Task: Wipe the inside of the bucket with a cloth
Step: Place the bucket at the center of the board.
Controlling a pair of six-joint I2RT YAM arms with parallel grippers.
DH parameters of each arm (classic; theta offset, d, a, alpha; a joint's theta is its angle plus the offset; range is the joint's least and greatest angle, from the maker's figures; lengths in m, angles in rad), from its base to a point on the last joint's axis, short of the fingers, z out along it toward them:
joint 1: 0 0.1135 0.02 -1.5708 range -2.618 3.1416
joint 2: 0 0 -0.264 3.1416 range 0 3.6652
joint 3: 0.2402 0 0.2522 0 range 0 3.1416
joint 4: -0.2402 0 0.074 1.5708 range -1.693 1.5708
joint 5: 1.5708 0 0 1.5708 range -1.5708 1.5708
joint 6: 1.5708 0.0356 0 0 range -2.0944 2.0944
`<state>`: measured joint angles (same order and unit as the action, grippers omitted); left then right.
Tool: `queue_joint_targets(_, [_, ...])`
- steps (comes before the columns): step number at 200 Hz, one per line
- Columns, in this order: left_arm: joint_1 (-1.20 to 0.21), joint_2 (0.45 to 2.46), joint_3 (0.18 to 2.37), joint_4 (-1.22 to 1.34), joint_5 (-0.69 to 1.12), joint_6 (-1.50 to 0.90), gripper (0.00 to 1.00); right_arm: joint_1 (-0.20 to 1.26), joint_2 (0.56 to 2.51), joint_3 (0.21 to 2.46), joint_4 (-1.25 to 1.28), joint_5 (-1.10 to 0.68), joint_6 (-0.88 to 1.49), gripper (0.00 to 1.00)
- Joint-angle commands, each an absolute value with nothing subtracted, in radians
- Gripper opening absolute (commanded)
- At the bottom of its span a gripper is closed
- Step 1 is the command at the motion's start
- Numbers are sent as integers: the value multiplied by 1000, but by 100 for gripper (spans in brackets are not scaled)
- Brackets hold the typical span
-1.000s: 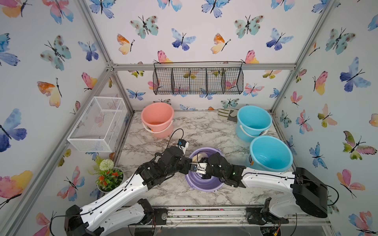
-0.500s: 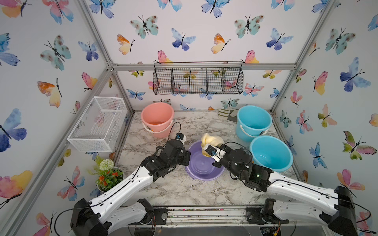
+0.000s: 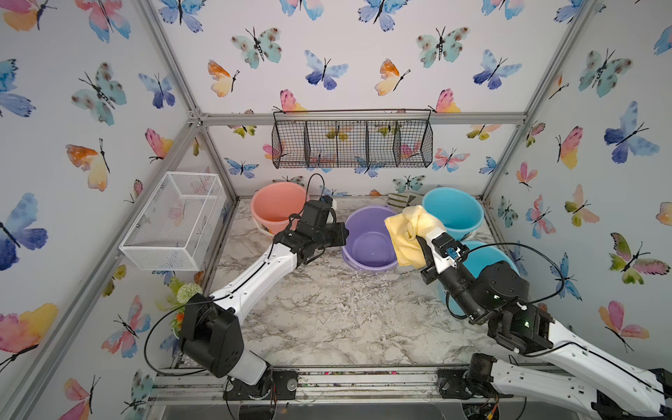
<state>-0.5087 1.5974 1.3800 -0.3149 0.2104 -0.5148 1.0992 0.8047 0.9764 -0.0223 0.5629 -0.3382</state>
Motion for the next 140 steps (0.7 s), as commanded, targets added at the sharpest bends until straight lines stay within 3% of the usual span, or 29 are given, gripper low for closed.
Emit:
queue_joint_targets(1, [-481, 1711, 1523, -291, 313, -554, 0, 1100, 799, 996, -57, 586, -301, 2])
queue_joint_targets(99, [-477, 2091, 1870, -302, 304, -664, 0, 1101, 831, 1000, -61, 575, -295, 2])
queue_joint_targets(140, [-476, 2171, 1965, -336, 266, -677, 9, 1100, 831, 1002, -72, 583, -293, 2])
